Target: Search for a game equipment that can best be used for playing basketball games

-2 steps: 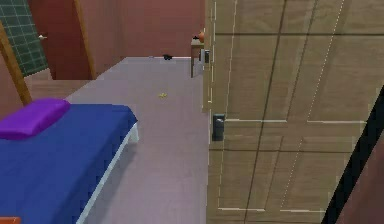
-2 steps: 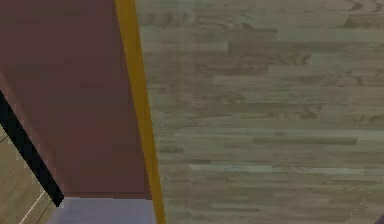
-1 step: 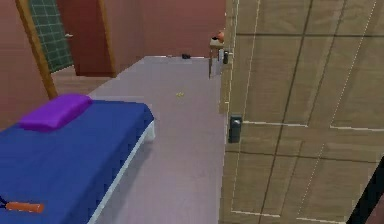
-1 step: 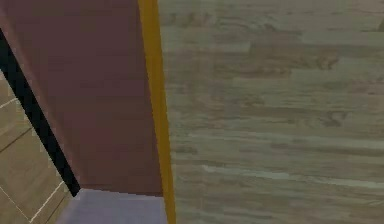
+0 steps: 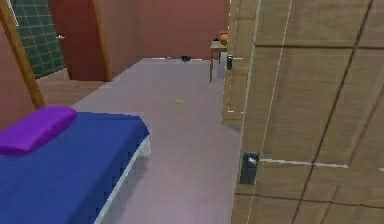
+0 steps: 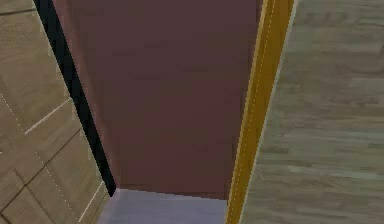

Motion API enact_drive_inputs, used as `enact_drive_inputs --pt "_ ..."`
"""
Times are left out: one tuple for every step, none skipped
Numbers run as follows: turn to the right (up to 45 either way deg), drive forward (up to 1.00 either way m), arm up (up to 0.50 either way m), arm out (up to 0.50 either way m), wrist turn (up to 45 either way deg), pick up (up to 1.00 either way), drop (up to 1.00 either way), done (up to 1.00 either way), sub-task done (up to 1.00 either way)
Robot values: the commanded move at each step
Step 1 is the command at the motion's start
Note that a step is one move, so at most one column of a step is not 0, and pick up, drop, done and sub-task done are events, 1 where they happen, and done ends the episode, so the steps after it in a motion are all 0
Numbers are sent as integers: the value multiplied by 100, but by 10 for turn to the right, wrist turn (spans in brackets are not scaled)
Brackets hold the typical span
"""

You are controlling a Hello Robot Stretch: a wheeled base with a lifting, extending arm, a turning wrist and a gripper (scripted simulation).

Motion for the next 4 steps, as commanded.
enact_drive_inputs --pt "-150 0 0 0 0 0 0 0 0" --pt "0 5 0 0 0 0 0 0 0" --pt "60 0 0 0 0 0 0 0 0" --pt "0 60 0 0 0 0 0 0 0"
